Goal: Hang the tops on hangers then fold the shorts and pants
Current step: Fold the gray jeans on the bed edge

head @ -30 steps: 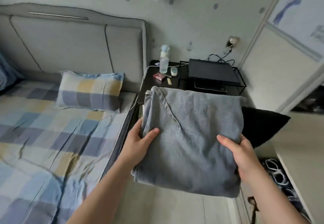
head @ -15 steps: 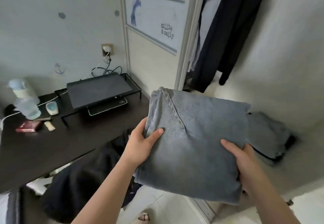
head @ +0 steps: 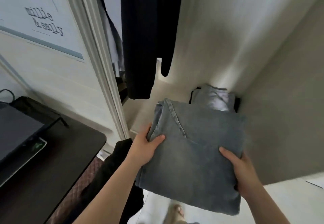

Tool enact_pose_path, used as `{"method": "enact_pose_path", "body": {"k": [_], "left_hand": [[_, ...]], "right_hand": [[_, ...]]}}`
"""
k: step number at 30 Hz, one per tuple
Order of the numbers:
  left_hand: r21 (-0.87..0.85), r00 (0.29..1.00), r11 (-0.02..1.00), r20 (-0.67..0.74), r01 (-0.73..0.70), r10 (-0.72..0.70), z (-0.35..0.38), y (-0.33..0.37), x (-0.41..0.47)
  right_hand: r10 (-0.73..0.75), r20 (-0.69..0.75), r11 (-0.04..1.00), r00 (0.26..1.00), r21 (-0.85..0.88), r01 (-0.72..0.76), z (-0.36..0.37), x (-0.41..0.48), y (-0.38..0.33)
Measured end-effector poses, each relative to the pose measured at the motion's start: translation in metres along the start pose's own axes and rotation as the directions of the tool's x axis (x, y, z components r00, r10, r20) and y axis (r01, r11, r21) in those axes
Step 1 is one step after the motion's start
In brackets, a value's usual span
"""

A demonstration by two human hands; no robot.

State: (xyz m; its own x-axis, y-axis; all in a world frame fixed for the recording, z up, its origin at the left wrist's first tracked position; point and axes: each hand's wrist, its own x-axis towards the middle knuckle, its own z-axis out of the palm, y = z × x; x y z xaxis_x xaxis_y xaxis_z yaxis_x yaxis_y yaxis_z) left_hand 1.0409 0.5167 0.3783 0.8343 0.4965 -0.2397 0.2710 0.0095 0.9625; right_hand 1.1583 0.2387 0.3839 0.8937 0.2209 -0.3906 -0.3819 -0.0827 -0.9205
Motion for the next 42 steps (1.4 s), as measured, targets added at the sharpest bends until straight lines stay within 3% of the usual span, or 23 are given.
{"method": "enact_pose_path", "body": {"k": [12, 20, 25, 29, 33, 38, 42], "left_hand": [[0.062, 0.951, 0.951, -0.085, 0.304, -0.299, 0.041, -0.055, 0.15], [0.284, 0.934, 0.891, -0.156, 0.355, -0.322, 0.021, -0.092, 0.241], [0.493, 0.95, 0.813, -0.202, 0.309, -0.239, 0.009, -0.115, 0.293], [0.581, 0.918, 0.723, -0.341, 0.374, -0.201, 0.001, -0.133, 0.31], [0.664, 0.868, 0.56, -0.359, 0.495, -0.343, -0.006, -0.147, 0.3], [0.477, 0.737, 0.57, -0.52, 0.669, -0.431, 0.012, -0.16, 0.256], [0.051, 0.53, 0.636, -0.607, 0.77, -0.592, 0.033, -0.171, 0.217]], "right_hand": [[0.078, -0.009, 0.997, 0.997, 0.015, -0.078, 0.022, 0.144, 0.039], [0.156, 0.029, 0.988, 0.987, -0.026, -0.155, 0.074, 0.239, 0.075], [0.225, 0.03, 0.971, 0.974, -0.088, -0.221, 0.112, 0.297, 0.11], [0.33, 0.079, 0.92, 0.941, -0.248, -0.302, 0.133, 0.321, 0.137], [0.407, 0.058, 0.88, 0.912, -0.292, -0.374, 0.129, 0.303, 0.144], [0.481, 0.027, 0.857, 0.876, -0.226, -0.464, 0.115, 0.242, 0.155], [0.495, -0.147, 0.825, 0.856, -0.23, -0.516, 0.122, 0.209, 0.171]]}}
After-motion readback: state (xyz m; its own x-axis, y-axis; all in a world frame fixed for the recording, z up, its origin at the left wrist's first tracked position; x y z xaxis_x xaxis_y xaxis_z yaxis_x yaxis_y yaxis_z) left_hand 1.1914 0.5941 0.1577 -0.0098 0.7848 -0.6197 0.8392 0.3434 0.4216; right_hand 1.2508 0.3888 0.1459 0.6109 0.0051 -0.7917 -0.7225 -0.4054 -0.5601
